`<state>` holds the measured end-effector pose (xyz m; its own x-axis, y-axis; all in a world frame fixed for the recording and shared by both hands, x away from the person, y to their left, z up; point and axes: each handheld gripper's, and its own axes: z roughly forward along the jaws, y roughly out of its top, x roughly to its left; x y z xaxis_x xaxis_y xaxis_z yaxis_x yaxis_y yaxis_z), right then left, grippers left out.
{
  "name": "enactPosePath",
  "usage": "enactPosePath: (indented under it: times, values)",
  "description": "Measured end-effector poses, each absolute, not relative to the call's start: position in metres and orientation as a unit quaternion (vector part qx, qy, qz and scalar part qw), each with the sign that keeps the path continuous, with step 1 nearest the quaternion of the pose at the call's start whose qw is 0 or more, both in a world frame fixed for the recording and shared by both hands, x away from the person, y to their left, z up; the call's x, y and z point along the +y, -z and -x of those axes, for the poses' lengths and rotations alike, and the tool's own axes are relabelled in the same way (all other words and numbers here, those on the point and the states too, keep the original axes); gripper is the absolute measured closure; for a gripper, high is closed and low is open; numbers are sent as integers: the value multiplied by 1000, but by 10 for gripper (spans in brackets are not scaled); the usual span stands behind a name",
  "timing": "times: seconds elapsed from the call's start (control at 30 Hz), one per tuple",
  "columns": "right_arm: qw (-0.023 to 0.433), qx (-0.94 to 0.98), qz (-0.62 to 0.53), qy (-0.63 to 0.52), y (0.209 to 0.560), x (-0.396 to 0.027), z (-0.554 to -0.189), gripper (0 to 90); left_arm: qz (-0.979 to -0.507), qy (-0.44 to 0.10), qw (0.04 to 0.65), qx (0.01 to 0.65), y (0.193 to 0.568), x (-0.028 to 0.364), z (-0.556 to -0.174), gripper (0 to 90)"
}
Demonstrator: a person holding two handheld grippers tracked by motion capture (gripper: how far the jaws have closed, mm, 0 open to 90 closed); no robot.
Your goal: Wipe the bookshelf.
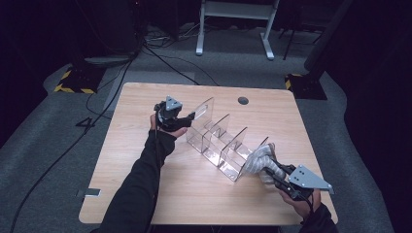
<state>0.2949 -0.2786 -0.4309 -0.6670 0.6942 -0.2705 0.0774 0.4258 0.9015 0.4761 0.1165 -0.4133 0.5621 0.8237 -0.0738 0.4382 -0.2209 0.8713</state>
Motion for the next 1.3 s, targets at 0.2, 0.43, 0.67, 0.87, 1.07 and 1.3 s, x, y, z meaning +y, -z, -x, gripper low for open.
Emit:
enactPosePath:
  times: [0.2,0.43,0.67,0.87,1.07,1.3]
  values:
    - [327,782,-239,-474,430,-276,-290,704,-767,-211,449,407,415,105,-480,565]
    - [328,781,-239,-475,432,-271,-289,701,-778,-208,445,392,419,95,-476,776]
    - [333,783,-256,-459,438,-273,-297,701,-781,-211,442,387,420,102,-470,832]
    - [334,775,-274,-461,442,-270,-309,704,-786,-215,442,374,420,113,-452,841]
    - [342,767,-297,-455,441,-272,-335,706,-787,-221,441,372,421,126,-432,804]
    - [325,767,-318,-454,441,-278,-349,713,-777,-234,444,380,424,131,-398,755]
